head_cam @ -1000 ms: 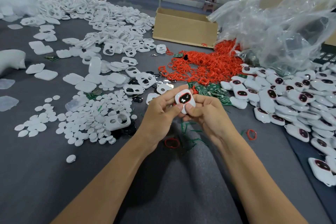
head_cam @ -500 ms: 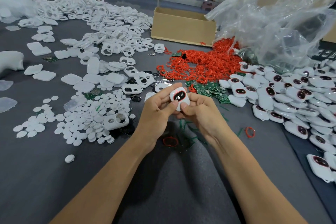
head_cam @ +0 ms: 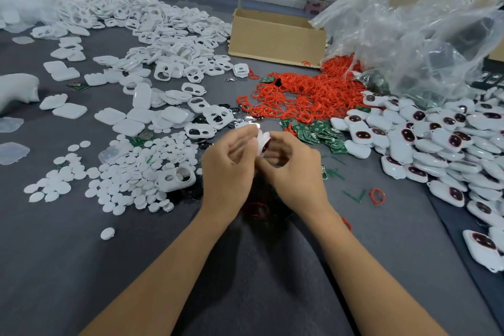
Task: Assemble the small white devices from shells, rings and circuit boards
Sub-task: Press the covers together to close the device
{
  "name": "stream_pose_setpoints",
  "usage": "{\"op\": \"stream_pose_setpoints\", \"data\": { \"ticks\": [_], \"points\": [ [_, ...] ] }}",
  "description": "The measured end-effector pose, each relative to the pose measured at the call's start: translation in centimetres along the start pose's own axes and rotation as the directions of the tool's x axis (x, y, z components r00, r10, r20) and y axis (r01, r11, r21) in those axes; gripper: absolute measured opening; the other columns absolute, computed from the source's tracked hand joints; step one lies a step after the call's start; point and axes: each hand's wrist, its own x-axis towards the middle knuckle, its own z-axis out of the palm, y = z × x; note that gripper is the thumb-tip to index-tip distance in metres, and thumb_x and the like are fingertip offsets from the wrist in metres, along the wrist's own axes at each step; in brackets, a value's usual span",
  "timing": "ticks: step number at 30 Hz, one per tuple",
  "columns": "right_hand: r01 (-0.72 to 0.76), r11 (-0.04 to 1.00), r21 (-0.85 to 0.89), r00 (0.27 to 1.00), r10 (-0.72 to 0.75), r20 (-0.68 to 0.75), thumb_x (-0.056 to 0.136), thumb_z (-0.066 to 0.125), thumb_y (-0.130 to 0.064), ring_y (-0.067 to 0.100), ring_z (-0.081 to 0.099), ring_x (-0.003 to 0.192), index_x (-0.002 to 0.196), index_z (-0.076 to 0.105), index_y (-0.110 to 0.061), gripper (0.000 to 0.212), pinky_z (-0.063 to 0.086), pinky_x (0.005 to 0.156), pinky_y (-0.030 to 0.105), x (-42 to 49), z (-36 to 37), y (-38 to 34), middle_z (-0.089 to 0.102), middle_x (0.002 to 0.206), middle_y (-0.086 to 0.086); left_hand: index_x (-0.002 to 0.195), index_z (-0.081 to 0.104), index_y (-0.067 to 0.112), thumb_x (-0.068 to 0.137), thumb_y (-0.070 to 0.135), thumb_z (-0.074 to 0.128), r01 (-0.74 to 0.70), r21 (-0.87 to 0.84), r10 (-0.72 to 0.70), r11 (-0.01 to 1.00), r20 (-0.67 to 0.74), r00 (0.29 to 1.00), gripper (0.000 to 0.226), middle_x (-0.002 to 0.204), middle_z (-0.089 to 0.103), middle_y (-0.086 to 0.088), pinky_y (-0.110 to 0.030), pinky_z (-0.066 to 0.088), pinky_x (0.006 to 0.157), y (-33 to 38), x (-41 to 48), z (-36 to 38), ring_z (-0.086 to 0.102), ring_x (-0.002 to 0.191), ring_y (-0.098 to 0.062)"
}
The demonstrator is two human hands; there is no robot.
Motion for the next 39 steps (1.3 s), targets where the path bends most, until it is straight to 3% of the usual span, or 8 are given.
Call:
{"op": "stream_pose_setpoints", "data": {
  "ticks": [2,5,9,19,22,30,35,39],
  "points": [
    [0.054,0.998,-0.025,0.989,-0.057,-0.135,0.072,0.081,-0.021,-0.011,0.061,0.083,0.102,0.062,-0.016,0.036,0.045,0.084,0.009,0.0,-0.2,-0.6,0.066,0.086,-0.018,0.115,0.068,0.014,0.094,0.026,0.055,0.04,-0.156,-0.056,0.987,-0.095,0.994,0.027,0.105,0.072,0.002,-0.025,0.055,0.084,0.1,0.1,-0.2,0.068,0.102,-0.016],
    [0.167,0.977,-0.136,0.929,-0.202,-0.31,0.072,0.076,-0.035,-0.008,0.057,0.093,0.101,0.059,-0.02,0.037,0.034,0.105,0.042,-0.1,-0.6,-0.9,0.063,0.09,-0.019,0.117,0.064,0.011,0.096,0.027,0.054,0.132,-0.365,-0.218,0.922,-0.206,0.954,0.028,0.102,0.072,0.014,-0.029,0.058,0.081,0.7,0.4,-0.4,0.069,0.1,-0.009],
    [0.13,0.834,-0.537,0.991,-0.096,0.091,0.075,0.068,-0.052,0.006,0.055,0.102,0.09,0.062,-0.029,0.028,0.009,0.107,0.043,-0.5,0.1,-0.2,0.062,0.082,-0.015,0.105,0.063,0.022,0.1,0.02,0.049,0.136,-0.413,-0.25,0.9,-0.237,0.939,0.015,0.101,0.071,0.012,-0.029,0.058,0.081,0.8,0.8,-0.4,0.07,0.096,-0.006],
    [0.228,0.825,-0.518,0.962,-0.273,-0.011,0.076,0.066,-0.047,0.011,0.06,0.1,0.1,0.066,-0.023,0.034,0.008,0.11,0.053,-0.6,0.0,0.0,0.066,0.088,-0.013,0.091,0.069,0.015,0.101,0.022,0.048,0.213,-0.431,-0.299,0.877,-0.142,0.944,0.024,0.093,0.074,-0.007,-0.032,0.057,0.08,0.1,1.2,0.1,0.072,0.093,-0.015],
    [0.249,0.8,-0.545,0.967,-0.233,0.1,0.077,0.066,-0.048,0.014,0.057,0.112,0.103,0.066,-0.024,0.036,0.002,0.11,0.054,-0.8,0.2,0.2,0.068,0.099,-0.008,0.092,0.069,0.014,0.102,0.022,0.047,0.199,-0.433,-0.293,0.879,-0.162,0.942,0.025,0.092,0.075,-0.007,-0.029,0.057,0.08,0.0,1.2,0.0,0.072,0.092,-0.014],
    [0.196,0.81,-0.552,0.979,-0.193,0.064,0.078,0.059,-0.059,0.018,0.033,0.136,0.096,0.069,-0.031,0.034,-0.001,0.11,0.056,-0.6,-0.1,0.6,0.056,0.133,-0.015,0.095,0.069,0.01,0.103,0.023,0.045,0.193,-0.436,-0.286,0.879,-0.159,0.945,0.028,0.091,0.075,-0.005,-0.024,0.057,0.077,-0.2,1.2,-0.2,0.072,0.092,-0.015],
    [0.112,0.869,-0.482,0.988,-0.043,0.151,0.078,0.063,-0.06,0.009,0.019,0.142,0.095,0.069,-0.038,0.028,-0.012,0.109,0.048,-0.3,0.1,1.3,0.052,0.136,-0.022,0.092,0.069,0.013,0.102,0.025,0.045,0.196,-0.433,-0.292,0.88,-0.166,0.942,0.029,0.092,0.075,-0.006,-0.024,0.057,0.078,-0.1,1.3,-0.3,0.072,0.093,-0.014],
    [0.09,0.929,-0.359,0.996,-0.078,0.049,0.073,0.067,-0.062,0.001,0.017,0.14,0.093,0.071,-0.038,0.031,-0.014,0.109,0.044,-0.2,-0.1,1.5,0.048,0.135,-0.028,0.091,0.069,0.015,0.103,0.027,0.045,0.206,-0.437,-0.3,0.875,-0.157,0.941,0.029,0.091,0.076,-0.003,-0.026,0.056,0.08,0.1,1.3,-0.3,0.072,0.093,-0.015]
  ]
}}
